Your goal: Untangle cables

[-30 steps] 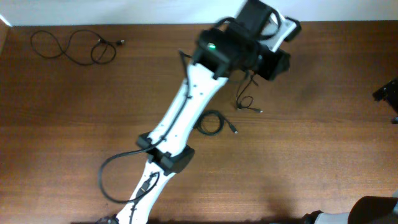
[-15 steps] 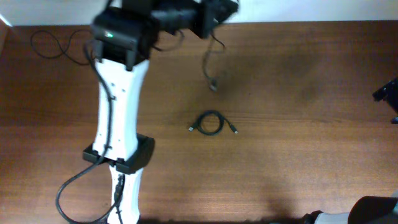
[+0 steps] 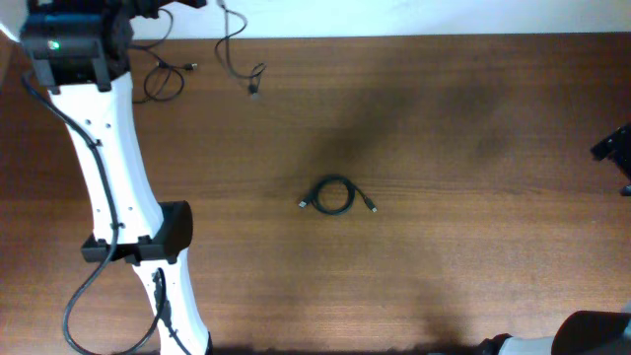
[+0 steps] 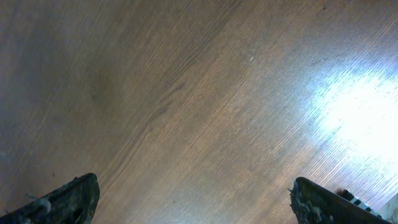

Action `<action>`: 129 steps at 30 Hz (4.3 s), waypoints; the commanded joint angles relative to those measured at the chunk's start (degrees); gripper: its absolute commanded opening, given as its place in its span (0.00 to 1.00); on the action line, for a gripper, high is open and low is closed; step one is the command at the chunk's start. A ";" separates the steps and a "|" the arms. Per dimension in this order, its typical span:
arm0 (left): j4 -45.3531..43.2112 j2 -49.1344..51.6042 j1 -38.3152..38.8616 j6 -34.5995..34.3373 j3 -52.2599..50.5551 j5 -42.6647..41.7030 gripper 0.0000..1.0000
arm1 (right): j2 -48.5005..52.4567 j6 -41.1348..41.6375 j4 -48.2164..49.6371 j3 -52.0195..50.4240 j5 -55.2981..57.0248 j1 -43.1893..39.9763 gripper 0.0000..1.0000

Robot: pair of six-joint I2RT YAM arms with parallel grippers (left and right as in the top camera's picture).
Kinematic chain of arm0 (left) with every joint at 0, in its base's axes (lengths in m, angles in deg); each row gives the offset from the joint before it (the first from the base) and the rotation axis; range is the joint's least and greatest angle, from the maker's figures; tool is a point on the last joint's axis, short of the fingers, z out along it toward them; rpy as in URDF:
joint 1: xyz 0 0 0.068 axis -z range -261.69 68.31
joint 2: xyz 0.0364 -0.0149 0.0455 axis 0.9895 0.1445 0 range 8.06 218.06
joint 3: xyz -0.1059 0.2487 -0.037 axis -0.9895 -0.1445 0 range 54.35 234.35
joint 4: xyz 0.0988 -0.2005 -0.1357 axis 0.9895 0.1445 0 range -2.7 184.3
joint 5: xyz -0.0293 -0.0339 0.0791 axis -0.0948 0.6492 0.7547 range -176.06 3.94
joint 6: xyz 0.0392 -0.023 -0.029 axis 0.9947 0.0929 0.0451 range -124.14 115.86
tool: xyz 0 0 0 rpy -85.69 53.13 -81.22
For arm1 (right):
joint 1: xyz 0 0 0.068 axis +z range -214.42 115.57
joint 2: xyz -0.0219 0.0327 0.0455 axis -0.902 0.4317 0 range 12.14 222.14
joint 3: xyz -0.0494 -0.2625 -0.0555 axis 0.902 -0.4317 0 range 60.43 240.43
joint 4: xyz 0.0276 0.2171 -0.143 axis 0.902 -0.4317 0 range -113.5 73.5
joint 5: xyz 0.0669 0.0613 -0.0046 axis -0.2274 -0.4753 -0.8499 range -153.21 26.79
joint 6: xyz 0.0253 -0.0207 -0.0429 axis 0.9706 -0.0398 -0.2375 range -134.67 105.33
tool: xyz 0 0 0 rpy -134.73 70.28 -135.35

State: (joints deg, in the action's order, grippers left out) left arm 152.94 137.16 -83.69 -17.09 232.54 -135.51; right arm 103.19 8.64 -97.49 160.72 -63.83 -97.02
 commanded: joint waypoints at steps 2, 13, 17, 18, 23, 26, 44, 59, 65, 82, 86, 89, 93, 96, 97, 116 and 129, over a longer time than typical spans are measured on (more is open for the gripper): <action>0.85 -0.55 -3.96 -1.57 -6.10 2.71 0.00 | 0.09 -0.52 -0.17 1.03 0.92 -0.20 0.98; 0.90 -0.55 -9.86 3.58 -21.88 4.42 0.00 | 0.09 -0.52 -0.17 1.03 0.92 -0.15 0.98; 0.92 -0.55 -13.77 3.61 -24.39 6.78 0.00 | 0.09 -0.52 -0.17 1.03 0.92 -0.13 0.98; 0.92 -0.55 -14.64 3.63 -24.63 7.87 0.00 | 0.09 -0.52 -0.17 1.03 0.92 -0.04 0.98; 1.07 -0.17 -20.00 5.70 -25.75 10.25 0.00 | 0.09 -0.52 -0.17 1.03 0.92 -0.04 0.98; 2.43 0.46 -22.43 9.84 -25.75 10.29 0.00 | 0.09 -0.52 -0.17 1.03 0.92 -0.04 0.99; 1.09 11.82 -31.63 12.57 -26.36 23.52 0.02 | 0.09 -0.52 -0.17 1.03 0.92 -0.04 0.98; 0.94 20.00 -39.78 10.84 -26.36 36.35 0.93 | 0.09 -0.52 -0.17 1.03 0.92 -0.04 0.98; -0.46 20.00 -41.94 10.86 -26.34 30.71 0.99 | 0.09 -0.52 -0.17 1.03 0.92 -0.04 0.98; 11.15 23.21 -27.52 13.86 -26.36 38.95 0.91 | 0.09 -0.52 -0.17 1.03 0.92 -0.04 0.98; 10.36 24.96 -24.85 13.90 -26.36 39.08 0.90 | 0.09 -0.52 -0.17 1.03 0.92 -0.04 0.98; 9.88 25.35 -24.13 13.90 -26.36 40.96 0.78 | 0.09 -0.52 -0.17 1.03 0.92 -0.04 0.98; 9.94 26.58 -24.04 13.90 -26.36 43.93 0.60 | 0.09 -0.52 -0.17 1.03 0.92 -0.04 0.98; 9.44 26.86 -24.15 13.88 -26.36 43.60 0.13 | 0.09 -0.52 -0.17 1.03 0.92 -0.04 0.98; 9.40 26.86 -24.15 13.90 -26.36 42.88 0.00 | 0.09 -0.52 -0.17 1.03 0.92 -0.04 0.98; 7.08 26.95 -29.94 25.90 -27.85 30.95 0.58 | 0.09 -0.52 -0.17 1.03 0.92 -0.04 0.98; 9.31 26.77 -32.89 25.57 -26.32 18.56 0.87 | 0.09 -0.52 -0.17 1.03 0.92 -0.04 0.98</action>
State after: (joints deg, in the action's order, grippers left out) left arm 161.77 162.47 -117.94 8.13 205.20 -112.76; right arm 103.19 8.46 -97.49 160.72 -63.83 -97.02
